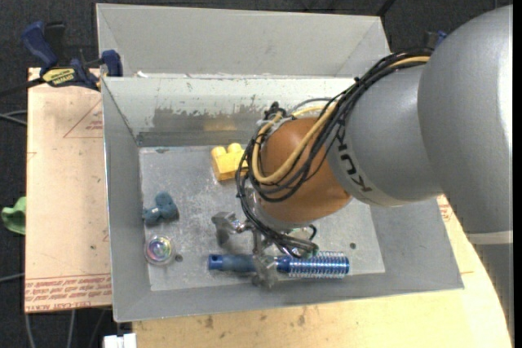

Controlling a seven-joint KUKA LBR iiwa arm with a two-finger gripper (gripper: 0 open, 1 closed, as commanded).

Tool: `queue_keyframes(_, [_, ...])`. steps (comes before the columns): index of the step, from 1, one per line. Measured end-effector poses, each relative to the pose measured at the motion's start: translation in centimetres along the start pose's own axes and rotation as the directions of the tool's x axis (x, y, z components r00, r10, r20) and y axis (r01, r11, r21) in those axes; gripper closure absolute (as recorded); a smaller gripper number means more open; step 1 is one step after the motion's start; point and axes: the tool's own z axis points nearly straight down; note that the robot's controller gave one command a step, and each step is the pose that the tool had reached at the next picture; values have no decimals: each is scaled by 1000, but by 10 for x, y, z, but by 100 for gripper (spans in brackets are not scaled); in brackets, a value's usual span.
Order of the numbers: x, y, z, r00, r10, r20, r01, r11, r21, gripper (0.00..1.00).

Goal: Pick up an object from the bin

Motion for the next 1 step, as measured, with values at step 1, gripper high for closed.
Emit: queue_keyframes(1, [4,7,-4,1000,-17,6,17,1000,2,0])
